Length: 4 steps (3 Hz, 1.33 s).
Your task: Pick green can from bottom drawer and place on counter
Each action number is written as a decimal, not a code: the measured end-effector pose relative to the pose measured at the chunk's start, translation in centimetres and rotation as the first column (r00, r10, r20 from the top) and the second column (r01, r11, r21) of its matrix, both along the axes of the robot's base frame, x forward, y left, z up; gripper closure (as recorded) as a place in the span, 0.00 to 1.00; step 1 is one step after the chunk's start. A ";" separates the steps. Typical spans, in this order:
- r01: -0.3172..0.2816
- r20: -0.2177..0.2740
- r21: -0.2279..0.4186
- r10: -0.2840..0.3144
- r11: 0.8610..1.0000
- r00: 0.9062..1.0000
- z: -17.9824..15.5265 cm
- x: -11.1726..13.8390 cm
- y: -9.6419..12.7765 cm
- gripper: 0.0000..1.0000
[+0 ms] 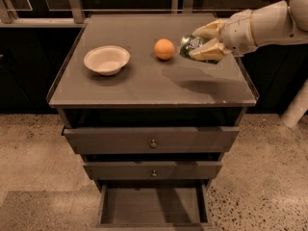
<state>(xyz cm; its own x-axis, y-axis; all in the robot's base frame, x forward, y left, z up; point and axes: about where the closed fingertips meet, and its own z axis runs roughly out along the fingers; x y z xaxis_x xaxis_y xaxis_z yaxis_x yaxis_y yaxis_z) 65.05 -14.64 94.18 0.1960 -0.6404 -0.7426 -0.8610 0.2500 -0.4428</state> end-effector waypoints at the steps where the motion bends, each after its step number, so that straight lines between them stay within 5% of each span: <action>1: 0.024 -0.022 0.022 -0.024 0.999 0.999 -2.6 -0.5 0.4 0.35; 2: 0.026 -0.051 0.017 -0.025 1.000 0.998 -4.9 -0.8 1.2 0.12; 3: 0.025 -0.051 0.017 -0.024 1.000 0.998 -4.9 -0.8 1.2 0.00; 4: 0.024 -0.051 0.017 -0.023 1.000 0.998 -4.9 -0.8 1.2 0.00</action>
Offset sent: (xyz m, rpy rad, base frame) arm -0.0032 0.0026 -0.0166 0.0142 0.0140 -0.0153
